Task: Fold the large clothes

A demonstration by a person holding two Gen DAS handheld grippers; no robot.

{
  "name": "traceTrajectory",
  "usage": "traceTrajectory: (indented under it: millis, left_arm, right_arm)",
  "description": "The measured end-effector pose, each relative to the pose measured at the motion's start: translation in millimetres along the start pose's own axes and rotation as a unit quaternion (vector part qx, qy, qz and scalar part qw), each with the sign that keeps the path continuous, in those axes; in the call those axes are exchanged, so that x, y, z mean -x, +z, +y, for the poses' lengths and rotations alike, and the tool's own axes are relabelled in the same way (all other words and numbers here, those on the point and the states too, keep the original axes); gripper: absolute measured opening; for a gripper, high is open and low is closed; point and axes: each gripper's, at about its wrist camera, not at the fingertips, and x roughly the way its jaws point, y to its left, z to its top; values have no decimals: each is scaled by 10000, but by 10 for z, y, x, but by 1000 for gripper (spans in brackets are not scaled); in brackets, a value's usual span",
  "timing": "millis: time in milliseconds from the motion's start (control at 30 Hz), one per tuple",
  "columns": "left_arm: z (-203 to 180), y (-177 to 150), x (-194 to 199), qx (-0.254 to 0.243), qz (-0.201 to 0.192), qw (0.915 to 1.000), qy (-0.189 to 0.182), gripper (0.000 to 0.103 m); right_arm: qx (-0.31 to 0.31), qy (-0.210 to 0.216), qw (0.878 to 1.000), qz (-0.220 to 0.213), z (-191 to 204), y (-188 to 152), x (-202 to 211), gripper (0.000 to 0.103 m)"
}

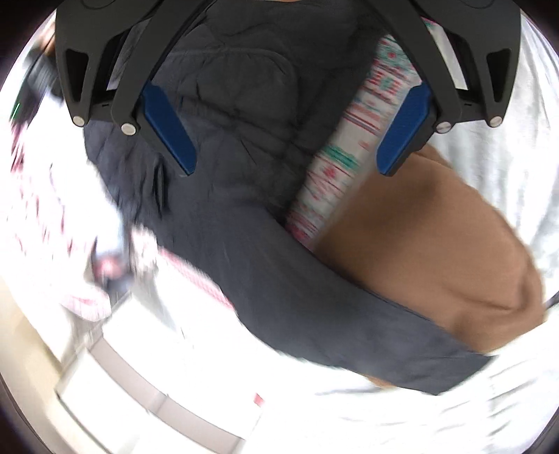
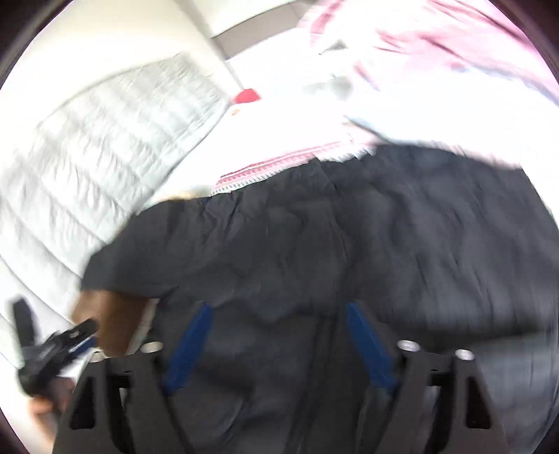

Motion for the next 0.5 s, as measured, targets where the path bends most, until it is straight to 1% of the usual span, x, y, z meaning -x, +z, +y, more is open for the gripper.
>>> traceTrajectory:
  millis: [33, 67, 100, 133, 167, 233, 300, 400, 467, 500]
  left_arm:
    - [143, 77, 70, 240, -131, 9996, 4, 103]
    - [330, 171, 144, 554, -282, 9981, 49, 103]
    - [455, 231, 177, 770, -359, 9963, 87, 103]
    - [593, 297, 196, 1015, -379, 9940, 125, 103]
    - [749, 380, 200, 1321, -349, 9905, 123, 103]
    - [957, 503, 180, 1768, -319, 9837, 70, 103]
    - [1080, 656, 127, 2037, -287, 9785, 157, 103]
    - [1112, 917, -39, 1929, -224, 9801, 416, 103]
    - [1131, 1066, -184, 1917, -195, 9806, 365, 103]
    - [1143, 1148, -263, 1928, -214, 9800, 453, 103]
  right_arm:
    - [-62, -82, 9993, 366, -76, -154, 48, 92]
    - [-68, -82, 9984, 560, -103, -251, 61, 92]
    - [-108, 19, 9983, 574, -185, -355, 120, 92]
    - [-208, 176, 9988, 409, -289, -458, 210, 92]
    - [-351, 176, 9990, 227, -391, -495, 282, 92]
    - [-718, -25, 9974, 16, -600, -420, 415, 92]
    - [-880, 41, 9961, -93, -700, -372, 518, 92]
    - [-1167, 11, 9924, -379, -862, -261, 694, 92]
    - [-1228, 174, 9915, -399, -974, -255, 775, 92]
    - [-1231, 270, 9914, -360, -999, -225, 801, 92]
